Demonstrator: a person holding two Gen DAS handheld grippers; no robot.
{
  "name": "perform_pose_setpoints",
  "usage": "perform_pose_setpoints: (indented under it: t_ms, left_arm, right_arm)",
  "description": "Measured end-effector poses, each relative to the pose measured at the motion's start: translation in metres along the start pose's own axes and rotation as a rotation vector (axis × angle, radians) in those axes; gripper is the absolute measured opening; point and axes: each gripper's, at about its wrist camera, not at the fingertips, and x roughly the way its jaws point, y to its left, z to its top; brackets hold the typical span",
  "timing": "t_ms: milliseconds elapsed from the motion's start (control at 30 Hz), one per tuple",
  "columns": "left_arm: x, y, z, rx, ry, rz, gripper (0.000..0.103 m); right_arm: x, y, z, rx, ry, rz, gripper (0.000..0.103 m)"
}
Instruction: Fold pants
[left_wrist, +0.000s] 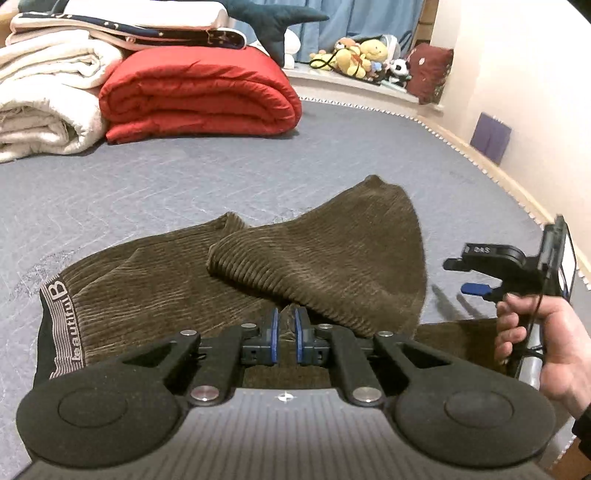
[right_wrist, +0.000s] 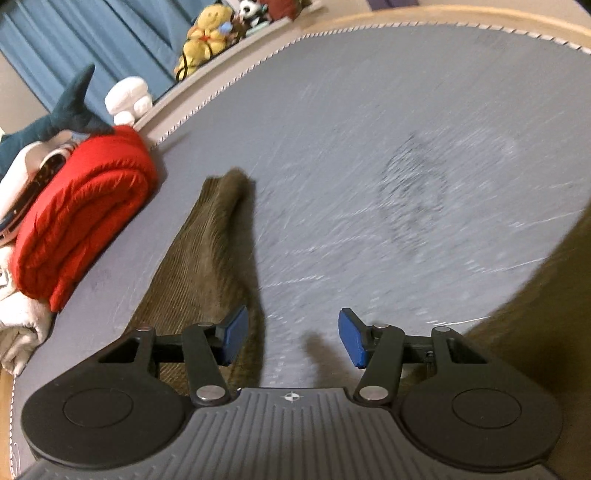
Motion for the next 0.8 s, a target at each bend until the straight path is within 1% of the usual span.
perform_pose_setpoints:
  t_ms: [100,167,200,267,367,400,433,467,500,533,600,667,733,800]
  left_arm:
    - [0.01,-0.003,-0.002,0.003,0.009,0.02,0.009]
    - [0.018,-0.003,0.0,-0.007,0.015,0.017,0.009]
    - [0.021,-0.004,0.001,-0.012,0.015,0.012,0.009]
    - [0.025,-0.006,0.004,-0.015,0.007,0.001,0.01]
    - [0.029,-0.013,0.007,-0.007,-0.004,-0.016,0.01]
    - [0.031,-0.015,0.008,-0.006,-0.006,-0.022,0.01]
    - [0.033,-0.017,0.01,-0.007,-0.006,-0.029,0.01]
    - [0.034,-0.019,0.01,-0.008,-0.005,-0.034,0.01]
    - [0.035,-0.019,0.011,-0.011,-0.005,-0.038,0.01]
    - [0.036,-0.02,0.011,-0.014,-0.007,-0.039,0.01]
    - [0.036,-0.018,0.012,-0.019,-0.011,-0.038,0.01]
    - [0.035,-0.013,0.013,-0.028,-0.02,-0.032,0.01]
    - [0.032,-0.005,0.014,-0.039,-0.03,-0.02,0.01]
    - [0.028,0.007,0.016,-0.059,-0.044,0.0,0.01]
  right_arm:
    - [0.023,0.011,-0.007,-0.039,0.037,0.014,0.059]
    - [0.037,0.019,-0.009,-0.067,0.051,0.013,0.062]
    - [0.041,0.02,-0.009,-0.076,0.049,0.013,0.063]
    - [0.045,0.026,-0.011,-0.107,0.026,0.017,0.069]
    - [0.05,0.033,-0.012,-0.129,0.017,0.028,0.068]
    - [0.052,0.035,-0.012,-0.131,0.021,0.044,0.065]
    - [0.056,0.038,-0.013,-0.132,0.038,0.082,0.051]
    - [0.056,0.038,-0.013,-0.132,0.038,0.082,0.03]
    - [0.057,0.039,-0.012,-0.135,0.049,0.094,0.02]
    - [0.054,0.043,-0.012,-0.144,0.03,0.097,0.014]
    - [0.043,0.049,-0.01,-0.164,-0.015,0.109,0.013]
    - [0.023,0.066,-0.008,-0.237,-0.077,0.147,0.012]
    - [-0.004,0.09,-0.011,-0.366,-0.145,0.206,0.012]
    - [-0.036,0.115,-0.024,-0.539,-0.204,0.305,0.012]
